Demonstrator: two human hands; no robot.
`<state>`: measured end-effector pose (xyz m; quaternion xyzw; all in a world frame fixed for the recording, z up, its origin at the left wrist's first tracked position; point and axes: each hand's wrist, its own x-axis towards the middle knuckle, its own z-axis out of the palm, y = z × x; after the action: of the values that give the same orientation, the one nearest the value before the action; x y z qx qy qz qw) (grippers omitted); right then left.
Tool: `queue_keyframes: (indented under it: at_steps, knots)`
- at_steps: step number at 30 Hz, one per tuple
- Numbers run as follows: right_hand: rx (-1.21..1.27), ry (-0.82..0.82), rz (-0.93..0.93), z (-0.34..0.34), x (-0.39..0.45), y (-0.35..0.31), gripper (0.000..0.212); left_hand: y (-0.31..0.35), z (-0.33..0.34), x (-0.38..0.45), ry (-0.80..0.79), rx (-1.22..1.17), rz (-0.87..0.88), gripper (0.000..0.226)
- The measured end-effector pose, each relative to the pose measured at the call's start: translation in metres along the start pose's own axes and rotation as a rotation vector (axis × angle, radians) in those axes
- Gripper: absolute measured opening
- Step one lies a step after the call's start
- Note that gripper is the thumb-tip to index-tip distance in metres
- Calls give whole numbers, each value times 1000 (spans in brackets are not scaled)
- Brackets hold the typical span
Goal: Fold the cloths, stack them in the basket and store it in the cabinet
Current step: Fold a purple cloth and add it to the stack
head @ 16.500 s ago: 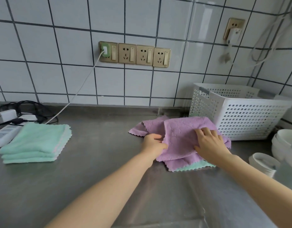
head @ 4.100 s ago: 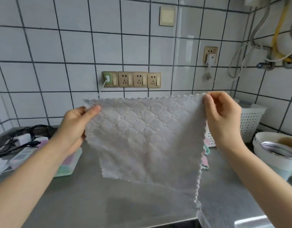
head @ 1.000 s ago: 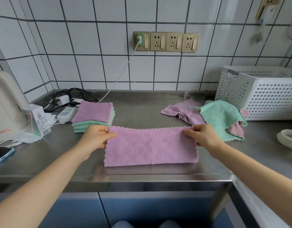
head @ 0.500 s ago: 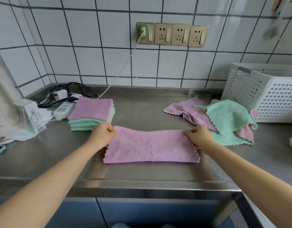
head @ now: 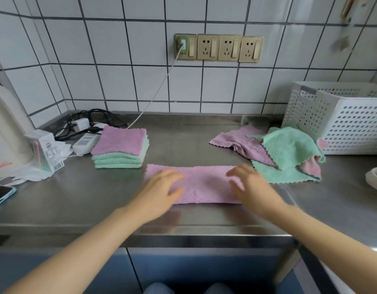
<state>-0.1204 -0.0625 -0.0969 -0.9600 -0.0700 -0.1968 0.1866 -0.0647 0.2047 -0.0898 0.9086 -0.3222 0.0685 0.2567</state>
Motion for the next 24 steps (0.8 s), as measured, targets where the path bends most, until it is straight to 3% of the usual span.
queue_keyframes:
  at_steps: [3, 8, 13, 16, 18, 21, 24]
  knots:
    - [-98, -154, -280, 16, -24, -23, 38, 23, 21, -8, -270, 94, 100, 54]
    - [-104, -133, -281, 5, -46, -2, 37, 4, 17, -30, -416, 141, 53, 73]
    - [-206, -79, -311, -8, -54, 23, 24, -19, 2, -52, -354, 123, -22, 86]
    - [-298, -90, -323, -9, -51, 28, 28, -10, 4, -55, -275, 167, -55, 89]
    - [-323, -74, -329, -11, -47, 21, 18, 8, 8, -53, -226, 221, -27, 92]
    - [-292, 16, -345, -19, -47, -7, 10, 37, 19, -50, -213, 136, 10, 66]
    - [-156, 18, -400, -31, -60, -51, 11, 54, 37, -42, -222, -15, 65, 56]
